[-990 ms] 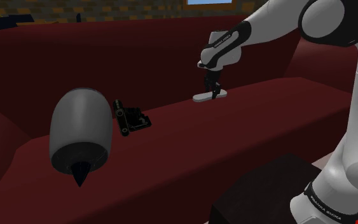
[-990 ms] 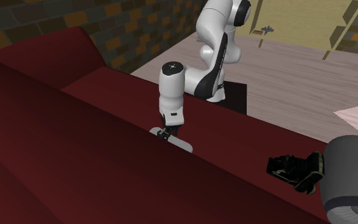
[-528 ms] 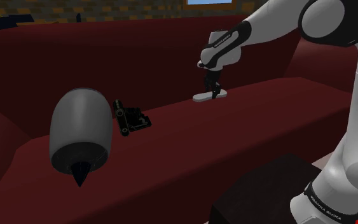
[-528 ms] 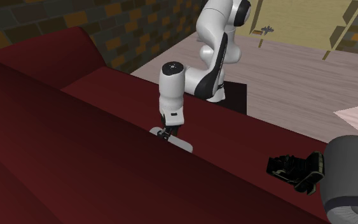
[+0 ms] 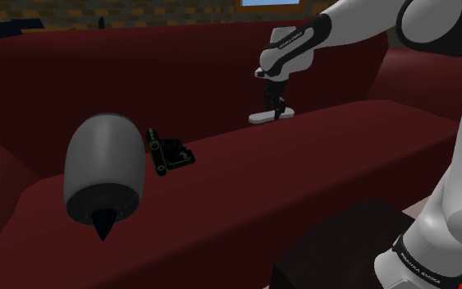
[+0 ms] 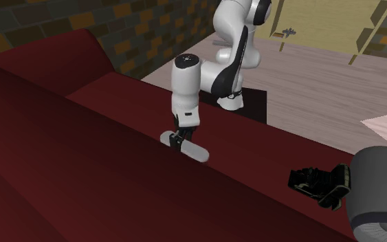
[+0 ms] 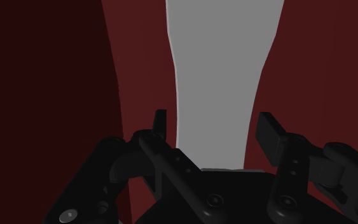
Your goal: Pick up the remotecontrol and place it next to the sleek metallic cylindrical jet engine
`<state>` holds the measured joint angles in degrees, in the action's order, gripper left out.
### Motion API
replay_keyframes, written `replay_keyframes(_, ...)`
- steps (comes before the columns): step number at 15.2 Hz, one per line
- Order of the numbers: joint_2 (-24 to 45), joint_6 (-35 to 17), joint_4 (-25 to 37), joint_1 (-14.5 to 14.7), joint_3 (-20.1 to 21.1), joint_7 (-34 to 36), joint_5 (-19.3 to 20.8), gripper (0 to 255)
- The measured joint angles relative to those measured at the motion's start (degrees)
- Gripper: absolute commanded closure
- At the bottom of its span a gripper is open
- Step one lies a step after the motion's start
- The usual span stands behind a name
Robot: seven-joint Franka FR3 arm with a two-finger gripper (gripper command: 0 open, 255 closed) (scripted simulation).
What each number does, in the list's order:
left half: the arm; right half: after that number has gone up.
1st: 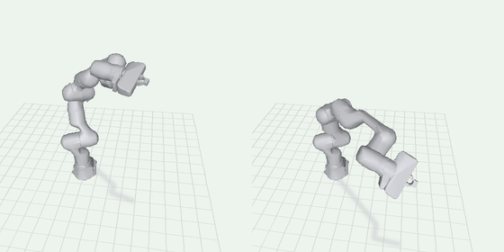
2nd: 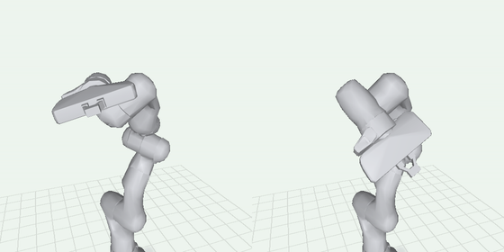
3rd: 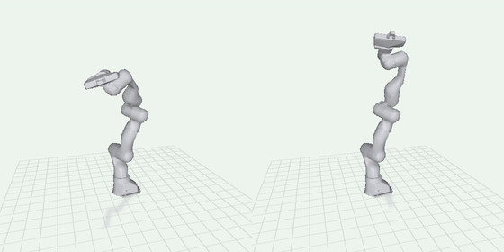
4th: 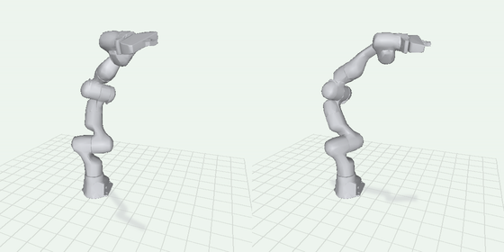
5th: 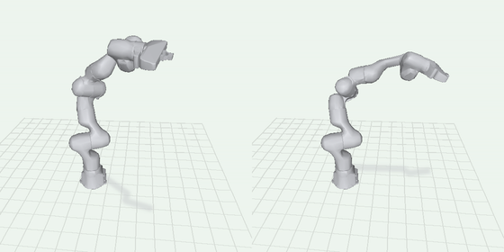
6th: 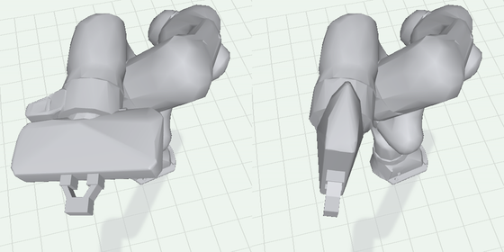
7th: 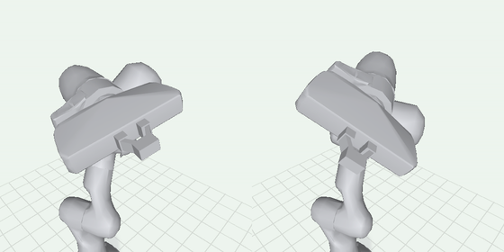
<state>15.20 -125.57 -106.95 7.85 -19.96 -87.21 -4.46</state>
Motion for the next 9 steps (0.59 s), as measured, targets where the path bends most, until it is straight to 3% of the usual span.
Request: replay_keyframes(9, -2.57, 5.89, 3.47, 0.26, -0.36, 0.62, 1.16, 255)
